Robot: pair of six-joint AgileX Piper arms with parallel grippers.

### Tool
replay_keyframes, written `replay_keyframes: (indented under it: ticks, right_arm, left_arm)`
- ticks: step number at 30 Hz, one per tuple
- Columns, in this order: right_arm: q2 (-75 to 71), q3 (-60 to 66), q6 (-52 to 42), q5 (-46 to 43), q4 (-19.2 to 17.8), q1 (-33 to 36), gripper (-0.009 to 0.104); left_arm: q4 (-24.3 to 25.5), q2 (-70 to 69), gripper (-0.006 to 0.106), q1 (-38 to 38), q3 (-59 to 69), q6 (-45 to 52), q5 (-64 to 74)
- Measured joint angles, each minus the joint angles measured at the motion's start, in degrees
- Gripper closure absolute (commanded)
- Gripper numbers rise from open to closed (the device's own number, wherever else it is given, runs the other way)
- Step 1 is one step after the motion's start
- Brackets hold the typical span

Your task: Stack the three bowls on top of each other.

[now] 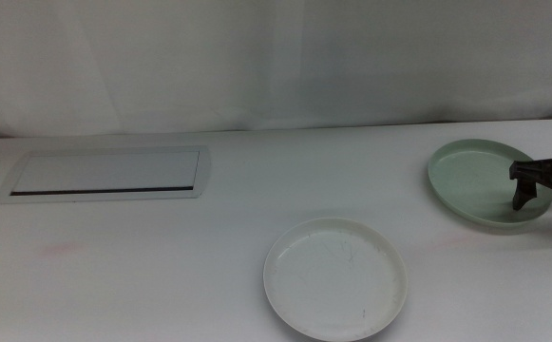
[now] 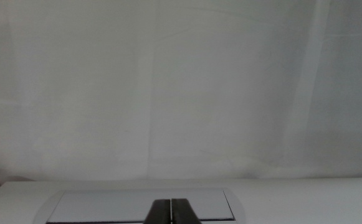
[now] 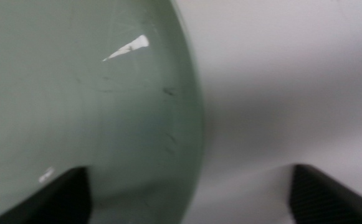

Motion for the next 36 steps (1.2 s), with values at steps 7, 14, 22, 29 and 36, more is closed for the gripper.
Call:
replay_keyframes:
  ticks: [7, 14, 22, 29, 36]
  right_arm:
    - [0.2, -0.3, 0.4, -0.9, 0.8, 0.4, 0.099]
    - [-0.2, -0.5, 1.3, -1.8, 1.5, 0.4, 0.098]
    - [-9.7, -0.3, -4.2, -1.2, 1.7, 0.4, 0.098]
    - [-21.9, -0.3, -12.1, 4.1, 10.1, 0.5, 0.098]
    - [-30.8, -0.3, -13.3, 10.5, 11.7, 5.2, 0.098]
  left_arm:
    - [0.0, 0.0, 0.103, 0.0, 0.0, 0.0, 0.0]
    - [0.0, 0.0, 0.103, 0.0, 0.0, 0.0, 0.0]
    - [0.0, 0.0, 0.103, 0.0, 0.0, 0.0, 0.0]
    - [0.0, 0.0, 0.103, 0.0, 0.0, 0.0, 0.0]
    - [0.0, 0.0, 0.103, 0.0, 0.0, 0.0, 0.0]
